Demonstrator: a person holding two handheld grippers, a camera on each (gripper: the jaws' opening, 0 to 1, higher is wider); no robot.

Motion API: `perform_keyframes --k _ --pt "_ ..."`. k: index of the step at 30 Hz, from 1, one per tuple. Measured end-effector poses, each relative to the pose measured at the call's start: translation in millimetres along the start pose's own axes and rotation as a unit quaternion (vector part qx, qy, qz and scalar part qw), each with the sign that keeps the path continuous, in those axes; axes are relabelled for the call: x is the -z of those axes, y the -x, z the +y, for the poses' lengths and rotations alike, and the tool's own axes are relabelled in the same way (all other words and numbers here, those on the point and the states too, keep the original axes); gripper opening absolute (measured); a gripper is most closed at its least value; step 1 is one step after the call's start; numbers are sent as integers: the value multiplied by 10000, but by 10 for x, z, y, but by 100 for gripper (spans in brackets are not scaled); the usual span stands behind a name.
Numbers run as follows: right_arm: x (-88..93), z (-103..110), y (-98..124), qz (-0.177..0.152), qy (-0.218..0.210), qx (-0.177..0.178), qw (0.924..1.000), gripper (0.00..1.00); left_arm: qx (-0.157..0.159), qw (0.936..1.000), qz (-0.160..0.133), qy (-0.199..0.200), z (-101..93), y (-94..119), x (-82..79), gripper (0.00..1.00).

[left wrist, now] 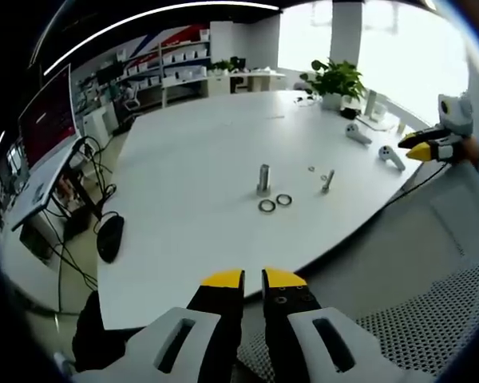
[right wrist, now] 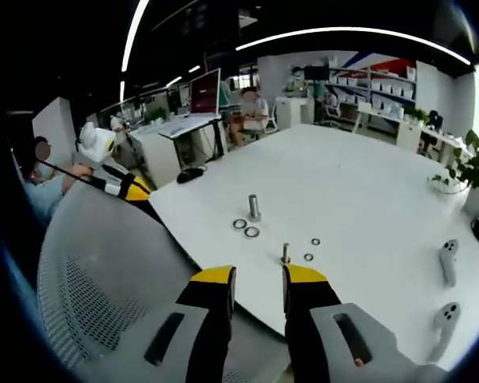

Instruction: Place the washer onto the threaded stud by aligning its center hole with the stud, sliding it down to the base, and recovering from edge contact or off-axis alignment until the washer reaches the visible bottom stop.

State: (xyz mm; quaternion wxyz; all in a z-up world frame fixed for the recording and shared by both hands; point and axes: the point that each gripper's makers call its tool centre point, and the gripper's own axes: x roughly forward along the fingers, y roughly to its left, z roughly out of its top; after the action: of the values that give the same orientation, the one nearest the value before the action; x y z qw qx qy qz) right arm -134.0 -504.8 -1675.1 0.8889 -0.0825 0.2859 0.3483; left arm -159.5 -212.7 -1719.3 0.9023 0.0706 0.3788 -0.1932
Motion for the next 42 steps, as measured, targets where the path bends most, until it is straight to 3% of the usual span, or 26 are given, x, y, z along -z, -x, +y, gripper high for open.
perform_keyframes --k 2,10,17,20,25,29,30,33,36,40,42 --pt "17 -91 10 17 140 439 9989 24 71 9999 -41 -108 -27 -2 -13 5" --pt "52 -55 -15 19 -49 623 9980 24 171 9995 -102 -257 -65 7 -33 5" --pt "192 -164 -39 240 -286 802 9961 24 282 9987 -78 -414 -109 6 -22 5" --pt "245 -169 -44 379 -348 793 9955 24 395 9977 -219 -510 -151 16 -61 5" --pt "290 -124 -77 520 -362 539 9965 24 356 9984 -74 -443 -137 3 -21 5" --pt "243 -6 -128 465 -148 10 9988 24 287 9988 69 -392 -114 -14 24 7" --pt "234 71 -143 489 -18 -297 9984 24 232 9989 192 -362 -92 -25 63 8" --pt "237 121 -166 691 321 -807 9938 24 162 9992 205 -287 -59 -33 63 9" --pt "187 22 -221 759 810 -1092 9878 24 64 9996 207 -190 -30 -31 63 9" --pt "181 -237 -419 959 865 -1250 9837 25 79 9995 248 -170 -32 -35 74 9" --pt "235 -339 -549 1149 1036 -1434 9775 25 96 9994 316 -84 -36 -38 94 12"
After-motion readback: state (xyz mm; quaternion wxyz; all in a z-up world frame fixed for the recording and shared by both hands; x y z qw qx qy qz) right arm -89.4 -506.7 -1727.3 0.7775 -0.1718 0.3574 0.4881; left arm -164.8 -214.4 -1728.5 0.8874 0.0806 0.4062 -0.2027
